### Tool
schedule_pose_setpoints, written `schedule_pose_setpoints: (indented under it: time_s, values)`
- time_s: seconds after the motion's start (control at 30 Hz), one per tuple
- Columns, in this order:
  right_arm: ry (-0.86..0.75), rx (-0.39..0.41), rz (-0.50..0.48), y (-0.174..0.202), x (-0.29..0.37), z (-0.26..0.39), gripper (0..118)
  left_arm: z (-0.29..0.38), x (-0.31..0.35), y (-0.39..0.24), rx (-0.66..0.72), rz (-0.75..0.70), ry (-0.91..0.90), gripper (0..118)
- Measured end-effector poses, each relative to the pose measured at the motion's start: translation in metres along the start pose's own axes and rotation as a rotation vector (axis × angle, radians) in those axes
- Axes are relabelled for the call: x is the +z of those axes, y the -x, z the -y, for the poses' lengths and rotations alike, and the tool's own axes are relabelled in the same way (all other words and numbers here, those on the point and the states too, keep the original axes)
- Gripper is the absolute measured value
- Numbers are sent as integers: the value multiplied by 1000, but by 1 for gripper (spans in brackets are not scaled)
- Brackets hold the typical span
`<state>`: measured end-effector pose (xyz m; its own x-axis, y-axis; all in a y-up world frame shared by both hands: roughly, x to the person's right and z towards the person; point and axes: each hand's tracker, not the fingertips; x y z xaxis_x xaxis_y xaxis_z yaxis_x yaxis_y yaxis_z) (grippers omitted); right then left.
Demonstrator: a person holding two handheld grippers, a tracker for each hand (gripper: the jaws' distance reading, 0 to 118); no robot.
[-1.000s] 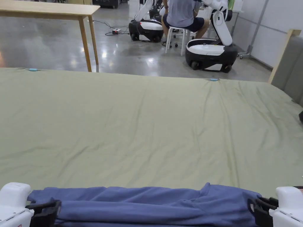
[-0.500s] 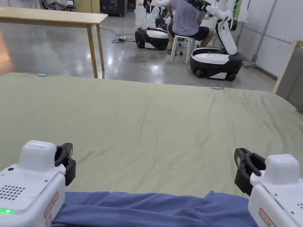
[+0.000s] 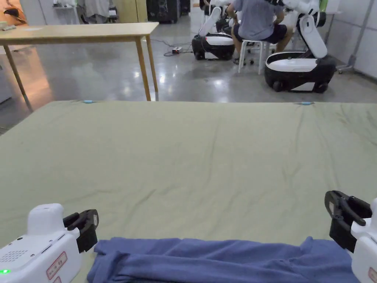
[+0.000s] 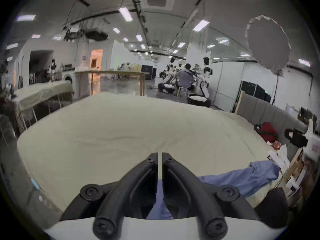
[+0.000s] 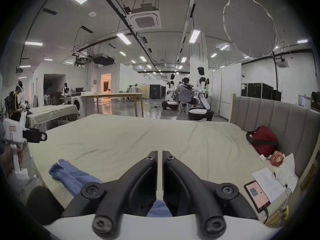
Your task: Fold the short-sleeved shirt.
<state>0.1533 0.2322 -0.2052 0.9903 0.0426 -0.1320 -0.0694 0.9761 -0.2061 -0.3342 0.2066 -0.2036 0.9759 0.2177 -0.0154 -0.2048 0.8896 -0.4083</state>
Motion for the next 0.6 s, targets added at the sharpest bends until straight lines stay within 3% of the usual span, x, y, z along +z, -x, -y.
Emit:
schedule_pose_setpoints:
  time_s: [0.03,0.07,0.1,0.13,0.17,0.2,0.23,0.3,0.37,0.43,0.47,0.53,0.6]
  values:
    - [3,-2,-3,2,0,1,6,3,-2,11,50,34,29,16]
    - [8,-5,-6,4,-1,1,6,7,-4,22,101,53,65,33]
    - [10,-7,-10,6,-1,2,6,11,-6,32,142,78,107,66]
    - [12,-8,-14,9,-2,2,6,16,-10,44,205,111,149,66]
    - [13,-8,-16,11,-2,2,6,20,-14,54,256,138,195,79]
    - [14,-8,-18,13,-3,2,6,28,-21,66,330,183,242,103]
    - [15,-10,-22,15,-4,1,6,35,-21,81,384,229,226,118]
    - [18,-15,-29,18,-5,1,6,48,-30,100,495,215,298,118]
    - [19,-16,-32,20,-6,0,6,63,-46,118,621,312,372,118]
    - [20,-16,-35,23,-7,-1,6,90,-71,140,876,546,510,118]
    - [20,-17,-37,23,-8,-2,6,102,-80,140,963,639,493,118]
    - [20,-22,-38,25,-10,-3,6,101,-90,136,950,724,463,118]
    - [19,-30,-38,26,-11,-5,6,94,-103,125,934,679,477,118]
